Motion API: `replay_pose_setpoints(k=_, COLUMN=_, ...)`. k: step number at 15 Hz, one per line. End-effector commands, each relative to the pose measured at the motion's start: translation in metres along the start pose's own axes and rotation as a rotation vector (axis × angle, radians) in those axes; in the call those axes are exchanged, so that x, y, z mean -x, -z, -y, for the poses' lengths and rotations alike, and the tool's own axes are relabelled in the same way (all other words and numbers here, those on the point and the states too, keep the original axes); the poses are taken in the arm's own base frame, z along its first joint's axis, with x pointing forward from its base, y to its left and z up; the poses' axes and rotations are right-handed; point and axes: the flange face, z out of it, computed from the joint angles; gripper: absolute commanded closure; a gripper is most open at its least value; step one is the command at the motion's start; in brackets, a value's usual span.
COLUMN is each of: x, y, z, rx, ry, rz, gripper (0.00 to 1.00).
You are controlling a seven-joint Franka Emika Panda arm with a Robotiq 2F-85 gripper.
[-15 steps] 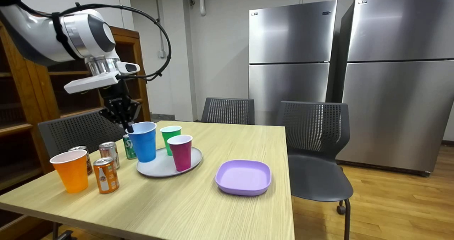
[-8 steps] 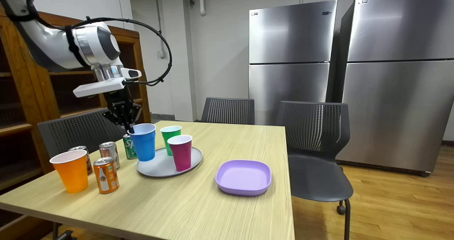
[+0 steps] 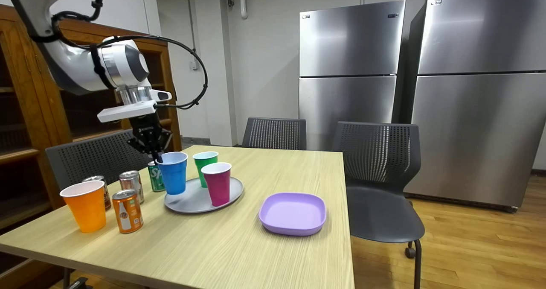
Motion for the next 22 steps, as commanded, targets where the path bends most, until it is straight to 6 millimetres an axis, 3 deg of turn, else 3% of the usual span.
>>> replay_pose_setpoints(k=1, x=-0.018, y=-0.003, z=0.002, rx=0.025, ry=0.036, rz=0.024, gripper=0.99)
replay_pose_setpoints(k=8, x=-0.032, y=-0.015, z=0.003, rx=0.03, ry=0.044, rz=0.043, gripper=0.99)
replay_pose_setpoints(k=14, x=-0.03, y=-0.005, z=0.022, rx=0.031, ry=0.061, rz=0.053, gripper=0.99)
replay_pose_setpoints(k=16, x=-0.03, y=-0.008, z=0.021, rx=0.033, ry=0.066, rz=0.055, gripper=0.99)
replay_pose_setpoints(k=22, x=-0.033, y=-0.027, z=-0.007, rx=0.043, ry=0.037, rz=0.072, gripper=0.99)
